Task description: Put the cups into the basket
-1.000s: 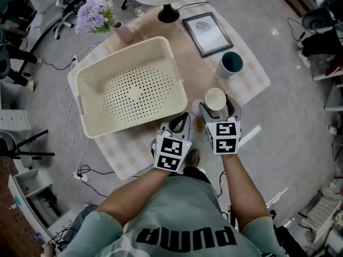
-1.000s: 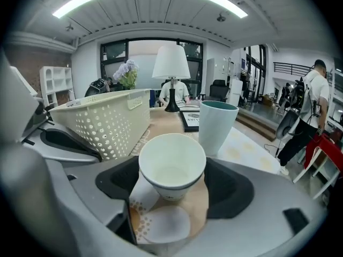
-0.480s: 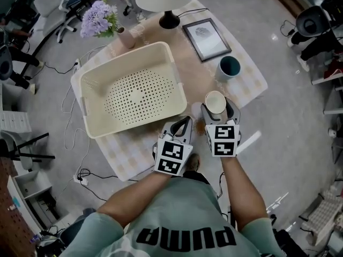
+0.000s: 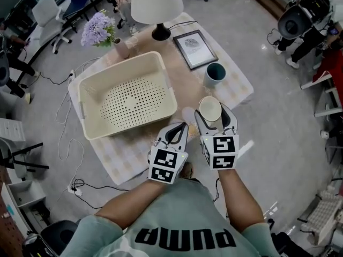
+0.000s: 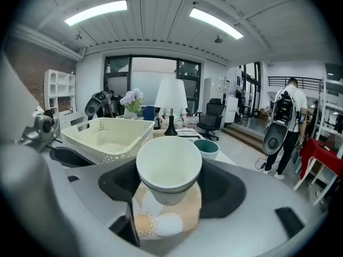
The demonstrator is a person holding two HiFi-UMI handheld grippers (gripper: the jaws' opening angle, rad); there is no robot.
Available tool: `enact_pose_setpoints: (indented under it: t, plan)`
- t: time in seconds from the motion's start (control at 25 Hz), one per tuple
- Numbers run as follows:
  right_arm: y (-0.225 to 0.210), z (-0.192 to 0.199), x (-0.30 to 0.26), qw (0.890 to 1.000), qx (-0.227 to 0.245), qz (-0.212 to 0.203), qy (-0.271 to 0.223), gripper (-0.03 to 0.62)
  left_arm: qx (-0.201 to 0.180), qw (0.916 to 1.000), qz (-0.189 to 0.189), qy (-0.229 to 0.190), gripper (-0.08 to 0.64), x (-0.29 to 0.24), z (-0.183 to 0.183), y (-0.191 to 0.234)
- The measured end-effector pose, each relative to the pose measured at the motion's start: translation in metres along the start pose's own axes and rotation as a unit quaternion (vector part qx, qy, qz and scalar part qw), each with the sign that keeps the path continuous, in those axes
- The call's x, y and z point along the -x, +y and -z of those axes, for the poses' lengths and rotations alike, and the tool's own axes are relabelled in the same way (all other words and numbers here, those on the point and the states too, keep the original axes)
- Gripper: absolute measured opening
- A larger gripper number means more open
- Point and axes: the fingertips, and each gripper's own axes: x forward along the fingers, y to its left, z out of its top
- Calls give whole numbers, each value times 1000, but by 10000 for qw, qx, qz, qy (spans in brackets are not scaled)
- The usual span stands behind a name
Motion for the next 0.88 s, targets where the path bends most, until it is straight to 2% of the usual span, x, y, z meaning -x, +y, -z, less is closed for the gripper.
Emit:
enact_pose_setpoints:
  t: [0.32, 0.6, 0.88]
  plan:
    - [21, -47, 33, 9989, 110, -229, -390, 327, 47, 9985, -108, -529, 2, 25, -43, 0]
    - [59, -85, 30, 9951, 258, -696, -659, 327, 276, 9941, -739, -749, 2, 64, -63, 47]
    - [104, -110, 8, 9879, 518, -1252, -750, 327, 468, 9855, -1368, -891, 2, 101, -70, 103]
